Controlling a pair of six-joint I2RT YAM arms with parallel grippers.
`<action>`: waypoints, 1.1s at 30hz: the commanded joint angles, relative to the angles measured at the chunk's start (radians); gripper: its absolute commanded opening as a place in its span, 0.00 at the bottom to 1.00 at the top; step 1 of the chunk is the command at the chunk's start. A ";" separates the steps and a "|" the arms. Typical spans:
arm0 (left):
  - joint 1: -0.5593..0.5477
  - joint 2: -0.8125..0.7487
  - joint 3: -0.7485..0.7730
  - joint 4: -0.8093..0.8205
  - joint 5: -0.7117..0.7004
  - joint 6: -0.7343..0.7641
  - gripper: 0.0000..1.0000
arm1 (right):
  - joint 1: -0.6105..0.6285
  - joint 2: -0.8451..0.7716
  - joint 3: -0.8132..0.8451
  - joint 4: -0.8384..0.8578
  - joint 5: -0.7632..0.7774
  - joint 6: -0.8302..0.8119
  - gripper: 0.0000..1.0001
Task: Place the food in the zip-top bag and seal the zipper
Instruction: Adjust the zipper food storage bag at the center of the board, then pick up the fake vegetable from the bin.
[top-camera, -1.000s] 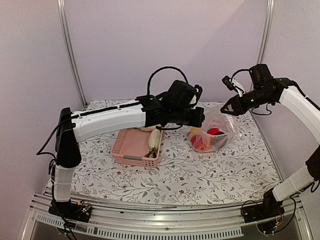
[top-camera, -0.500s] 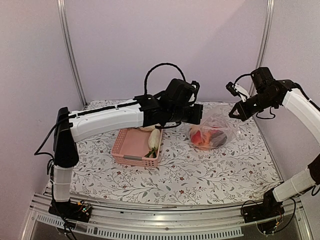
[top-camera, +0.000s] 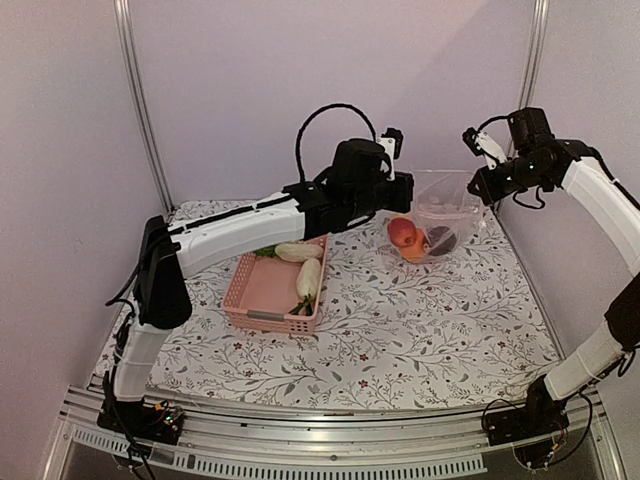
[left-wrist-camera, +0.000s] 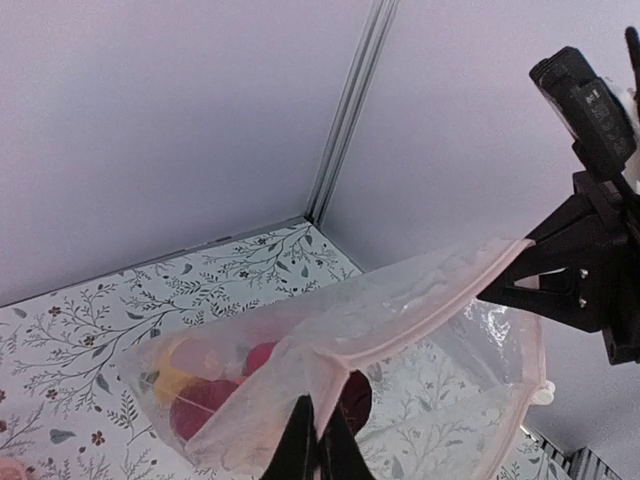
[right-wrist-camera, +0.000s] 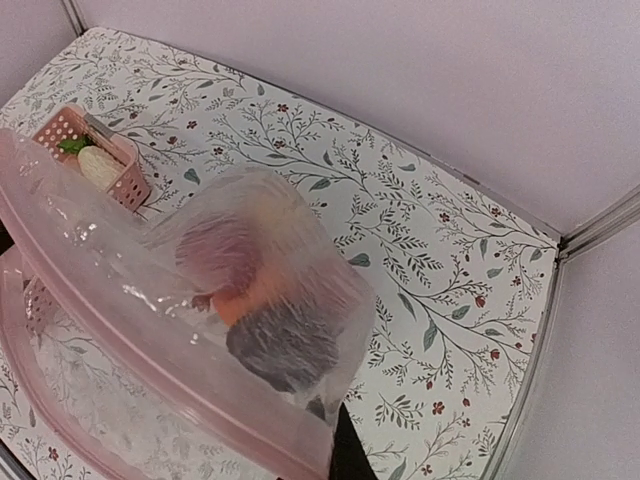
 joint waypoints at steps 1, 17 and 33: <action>0.004 -0.040 -0.133 0.089 0.043 0.027 0.15 | 0.001 -0.039 -0.149 0.047 -0.149 -0.040 0.00; 0.052 -0.666 -0.908 -0.113 -0.121 0.148 0.83 | 0.008 -0.048 -0.327 0.194 -0.720 -0.115 0.00; 0.357 -0.475 -0.912 -0.345 0.408 -0.045 0.71 | 0.010 -0.064 -0.442 0.241 -0.739 -0.142 0.00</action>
